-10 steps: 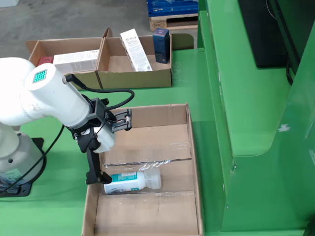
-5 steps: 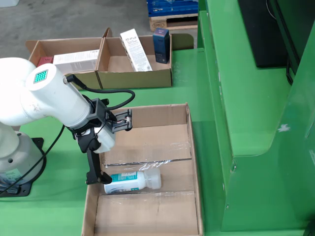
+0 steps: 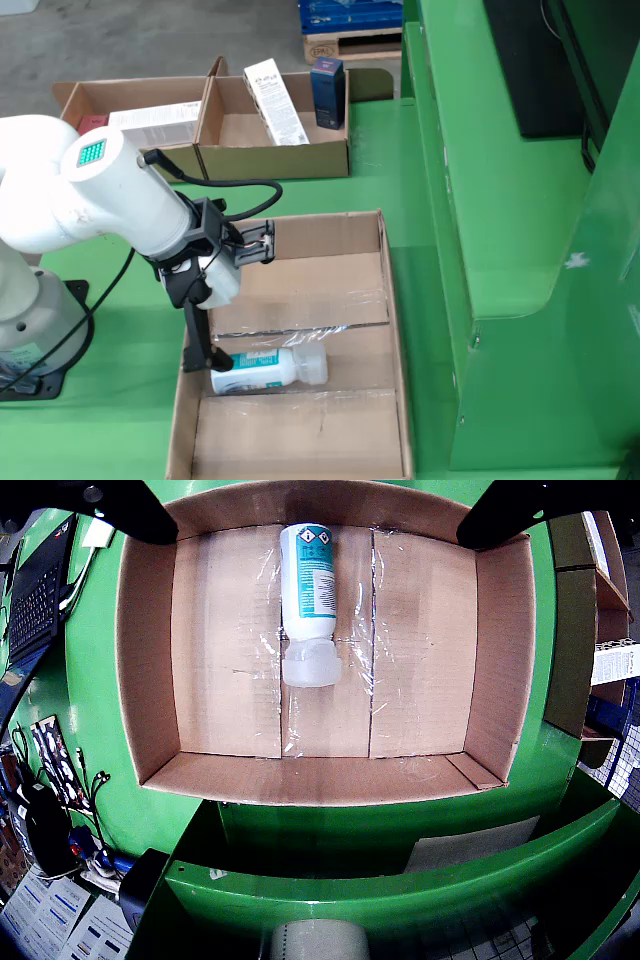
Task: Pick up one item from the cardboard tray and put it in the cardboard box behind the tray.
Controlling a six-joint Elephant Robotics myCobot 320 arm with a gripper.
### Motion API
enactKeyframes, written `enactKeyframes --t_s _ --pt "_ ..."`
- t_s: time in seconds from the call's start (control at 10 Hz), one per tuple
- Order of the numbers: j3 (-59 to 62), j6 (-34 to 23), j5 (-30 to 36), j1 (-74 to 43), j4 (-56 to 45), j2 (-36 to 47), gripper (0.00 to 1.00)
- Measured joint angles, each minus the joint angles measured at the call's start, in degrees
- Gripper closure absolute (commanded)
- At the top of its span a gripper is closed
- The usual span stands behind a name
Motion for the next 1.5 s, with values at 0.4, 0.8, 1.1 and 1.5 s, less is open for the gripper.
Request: enactKeyframes --t_s 0.4,0.8,1.1,1.5 --pt "6.5 0.2 0.0 0.7 -2.1 -5.5 0.0" --pt "16.8 0.2 0.5 0.4 -5.6 -14.7 0.0" --pt "24.6 0.1 0.6 0.5 -9.9 -21.1 0.0" --pt "36.8 0.1 0.9 0.6 -15.1 -28.0 0.0"
